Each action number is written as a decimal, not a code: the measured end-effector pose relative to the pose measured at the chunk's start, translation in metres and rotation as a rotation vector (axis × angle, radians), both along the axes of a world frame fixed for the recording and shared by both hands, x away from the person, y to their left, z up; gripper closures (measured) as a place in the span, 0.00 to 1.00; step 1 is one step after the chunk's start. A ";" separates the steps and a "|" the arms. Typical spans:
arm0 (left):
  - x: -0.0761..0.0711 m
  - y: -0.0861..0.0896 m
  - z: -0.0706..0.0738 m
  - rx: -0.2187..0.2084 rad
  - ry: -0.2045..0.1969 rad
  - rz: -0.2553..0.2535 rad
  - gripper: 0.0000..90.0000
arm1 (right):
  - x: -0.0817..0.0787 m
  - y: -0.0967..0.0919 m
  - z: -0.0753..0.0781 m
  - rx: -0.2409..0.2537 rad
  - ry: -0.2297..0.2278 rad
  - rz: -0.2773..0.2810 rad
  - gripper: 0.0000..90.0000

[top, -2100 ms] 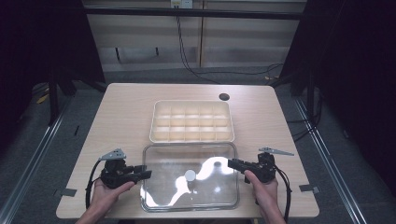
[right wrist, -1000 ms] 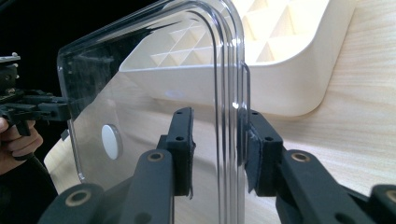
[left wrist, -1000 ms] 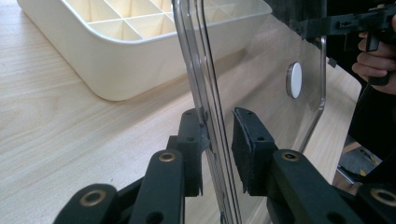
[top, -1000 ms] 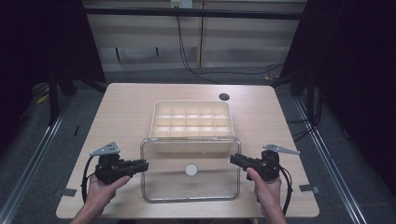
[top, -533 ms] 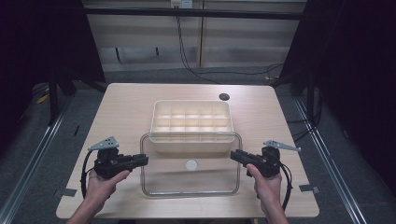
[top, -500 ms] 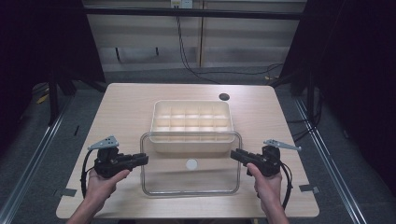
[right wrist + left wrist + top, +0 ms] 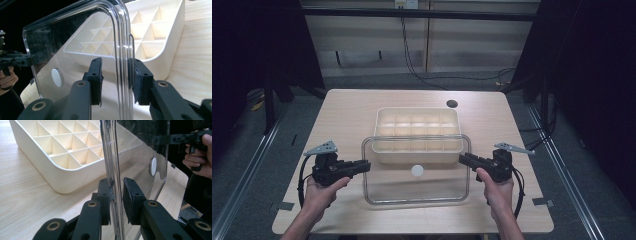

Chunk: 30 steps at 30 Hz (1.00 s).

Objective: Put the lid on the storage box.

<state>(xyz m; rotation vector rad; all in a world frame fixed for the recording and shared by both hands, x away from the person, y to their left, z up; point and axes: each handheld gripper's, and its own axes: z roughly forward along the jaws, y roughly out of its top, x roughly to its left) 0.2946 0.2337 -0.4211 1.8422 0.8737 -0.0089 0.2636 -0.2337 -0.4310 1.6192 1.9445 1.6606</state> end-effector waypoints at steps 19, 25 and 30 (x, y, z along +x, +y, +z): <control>0.028 -0.002 0.033 -0.001 -0.052 0.029 0.85 | 0.027 0.000 0.028 0.005 -0.046 -0.012 0.72; 0.035 -0.001 0.040 -0.002 -0.062 0.036 0.85 | 0.035 0.001 0.034 0.002 -0.054 -0.006 0.72; 0.045 -0.003 0.046 0.011 -0.074 0.054 0.85 | 0.043 0.002 0.039 0.006 -0.056 -0.015 0.72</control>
